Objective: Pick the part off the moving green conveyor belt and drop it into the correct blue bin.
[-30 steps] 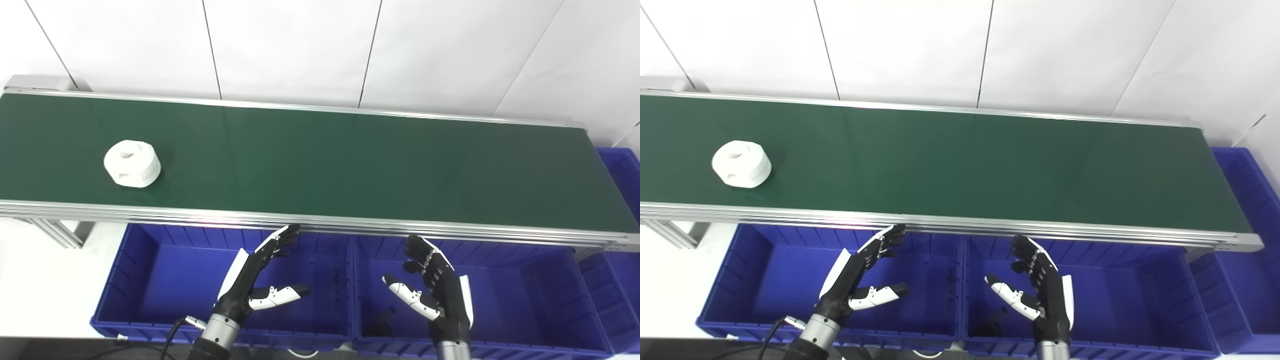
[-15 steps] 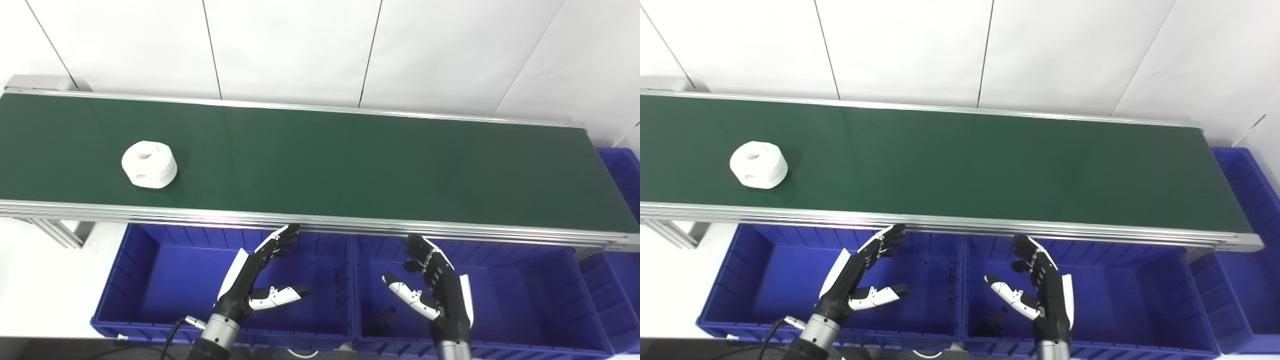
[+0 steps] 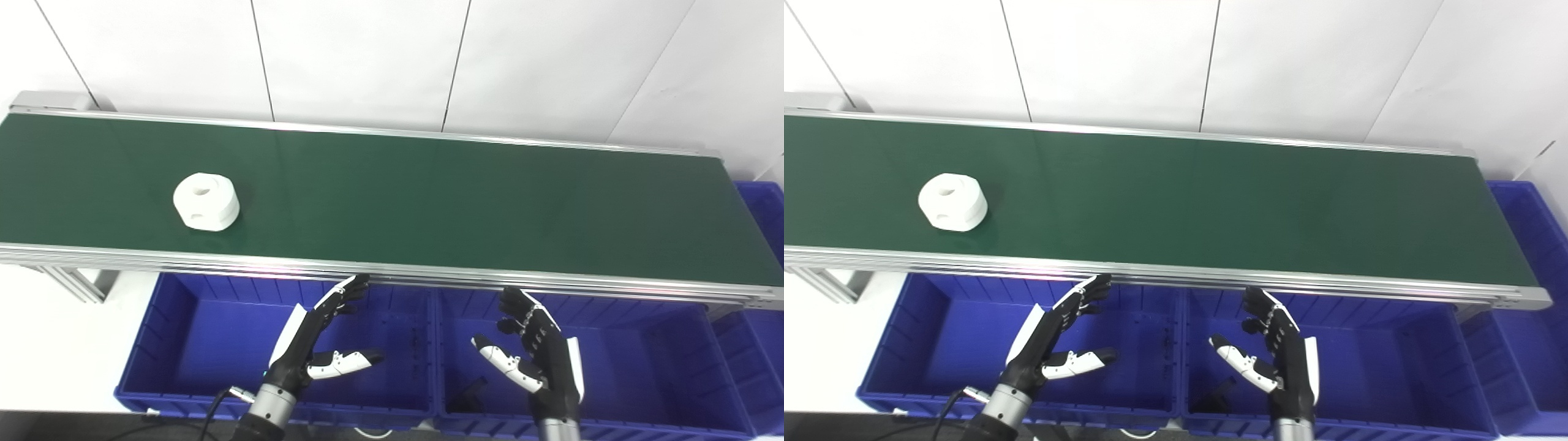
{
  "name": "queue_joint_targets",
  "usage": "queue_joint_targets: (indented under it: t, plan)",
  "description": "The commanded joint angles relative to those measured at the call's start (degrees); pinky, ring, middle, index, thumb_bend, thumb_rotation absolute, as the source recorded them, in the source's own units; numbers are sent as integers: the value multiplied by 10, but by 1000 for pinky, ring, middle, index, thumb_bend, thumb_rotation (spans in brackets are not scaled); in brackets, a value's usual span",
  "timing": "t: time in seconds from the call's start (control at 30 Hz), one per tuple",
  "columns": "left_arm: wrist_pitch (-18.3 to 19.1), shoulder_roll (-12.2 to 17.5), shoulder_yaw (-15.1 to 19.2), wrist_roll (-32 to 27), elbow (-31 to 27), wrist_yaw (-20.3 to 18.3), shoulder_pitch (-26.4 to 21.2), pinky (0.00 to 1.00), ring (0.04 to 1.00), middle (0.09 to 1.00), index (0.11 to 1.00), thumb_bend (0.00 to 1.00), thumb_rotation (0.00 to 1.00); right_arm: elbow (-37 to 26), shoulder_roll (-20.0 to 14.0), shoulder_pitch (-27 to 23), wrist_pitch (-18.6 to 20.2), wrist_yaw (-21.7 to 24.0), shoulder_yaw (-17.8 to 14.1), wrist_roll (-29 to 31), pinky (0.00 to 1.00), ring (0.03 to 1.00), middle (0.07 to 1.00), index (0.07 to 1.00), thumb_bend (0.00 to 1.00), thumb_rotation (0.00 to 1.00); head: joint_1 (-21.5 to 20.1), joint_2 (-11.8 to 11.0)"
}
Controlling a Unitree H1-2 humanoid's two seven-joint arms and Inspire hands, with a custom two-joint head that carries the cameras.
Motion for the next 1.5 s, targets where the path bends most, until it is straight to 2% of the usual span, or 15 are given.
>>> queue_joint_targets:
  t: [0.0, 0.13, 0.17, 0.2, 0.3, 0.4, 0.67, 0.8, 0.9, 0.97, 1.07, 1.13, 1.27, 1.4, 1.47]
  plan:
    - [-26, -14, -6, 6, 1, 7, -2, 795, 867, 900, 888, 691, 594, 4, -12, 1, -37, 21, -6, 30, 776, 800, 784, 764, 668, 98, 9, -8]
    - [-31, -21, -20, 24, 22, 31, -2, 780, 856, 889, 885, 701, 605, 15, -25, 4, -51, 47, -5, 56, 830, 843, 826, 802, 605, 47, 51, -41]
    - [-31, -22, -23, 29, 26, 38, -3, 777, 853, 886, 884, 701, 606, 18, -27, 5, -55, 49, -6, 58, 844, 849, 832, 806, 597, 26, 51, -41]
    - [-31, -22, -27, 33, 30, 44, -4, 775, 851, 884, 884, 704, 615, 23, -27, 4, -59, 48, -8, 55, 840, 845, 831, 805, 589, 22, 56, -51]
    - [-31, -20, -39, 40, 40, 59, -7, 783, 849, 884, 888, 700, 619, 39, -30, 2, -69, 49, -13, 52, 831, 830, 822, 798, 586, 55, 58, -56]
    - [-31, -19, -49, 36, 50, 75, -11, 786, 845, 880, 884, 702, 608, 53, -32, 0, -71, 51, -17, 51, 823, 824, 819, 793, 629, 135, 52, -67]
    - [-31, -5, -73, 20, 63, 98, -18, 782, 858, 892, 887, 687, 603, 73, -24, -5, -71, 68, -29, 53, 794, 810, 805, 774, 679, 137, 39, -87]
    - [-31, 9, -86, 8, 32, 114, -8, 779, 849, 880, 883, 691, 592, 70, -14, -2, -71, 65, -33, 47, 790, 802, 791, 762, 705, 116, 18, -86]
    - [-31, 20, -91, -5, -16, 117, 6, 781, 844, 871, 884, 700, 605, 63, -18, 2, -72, 29, -27, -24, 741, 778, 786, 762, 685, 154, 11, -85]
    - [-31, 23, -87, -7, -49, 113, 14, 785, 846, 873, 882, 695, 581, 60, -20, 3, -72, 24, -22, -35, 734, 777, 794, 765, 677, 161, 8, -84]
    - [-31, 36, -71, 5, -139, 106, 18, 764, 841, 881, 883, 694, 593, 58, -25, 3, -72, 13, -16, -50, 731, 774, 788, 761, 674, 155, 6, -83]
    - [-31, 42, -62, 12, -175, 104, 11, 754, 829, 874, 877, 686, 604, 58, -27, 1, -72, 6, -13, -58, 724, 773, 788, 764, 668, 158, 3, -83]
    - [-21, 67, -20, 7, -251, 71, -32, 819, 851, 871, 887, 681, 601, 59, -29, -3, -72, -10, -6, -68, 713, 765, 780, 765, 658, 129, -9, -78]
    - [-6, 93, 23, 23, -271, 40, -85, 758, 819, 859, 880, 664, 582, 59, -31, -8, -72, -22, 6, -70, 708, 759, 775, 758, 653, 117, -34, -72]
    - [3, 105, 40, 24, -269, 25, -111, 759, 819, 856, 872, 672, 568, 54, -28, -7, -72, -21, 9, -62, 716, 764, 776, 755, 644, 96, -43, -65]
